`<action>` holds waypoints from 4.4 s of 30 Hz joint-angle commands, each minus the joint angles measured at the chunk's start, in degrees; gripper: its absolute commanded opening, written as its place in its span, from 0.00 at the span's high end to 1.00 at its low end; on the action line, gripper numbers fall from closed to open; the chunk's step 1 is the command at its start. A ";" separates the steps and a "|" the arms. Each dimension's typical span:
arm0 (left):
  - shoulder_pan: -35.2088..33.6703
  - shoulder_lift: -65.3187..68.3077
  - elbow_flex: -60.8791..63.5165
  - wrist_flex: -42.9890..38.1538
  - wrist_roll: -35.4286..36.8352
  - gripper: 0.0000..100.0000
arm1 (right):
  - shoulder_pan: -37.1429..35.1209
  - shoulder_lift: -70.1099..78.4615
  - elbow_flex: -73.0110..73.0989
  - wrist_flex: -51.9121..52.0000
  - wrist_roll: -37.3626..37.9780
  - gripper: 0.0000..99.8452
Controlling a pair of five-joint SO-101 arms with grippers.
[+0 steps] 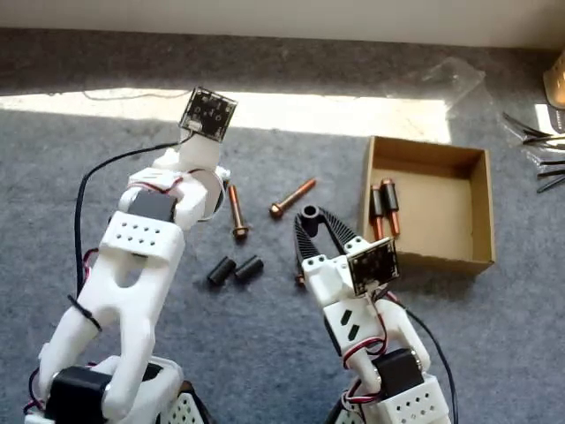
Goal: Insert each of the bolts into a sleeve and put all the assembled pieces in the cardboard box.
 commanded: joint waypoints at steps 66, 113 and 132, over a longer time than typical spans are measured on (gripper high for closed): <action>9.63 33.63 -23.25 16.79 34.55 0.93 | -0.31 -0.75 8.40 0.22 -0.09 0.99; 6.02 51.47 -39.78 31.47 37.80 0.93 | -0.31 -0.75 8.40 0.22 -0.09 0.99; 3.74 54.20 -42.51 35.43 21.89 0.93 | -0.31 -0.75 8.40 0.22 -0.09 0.99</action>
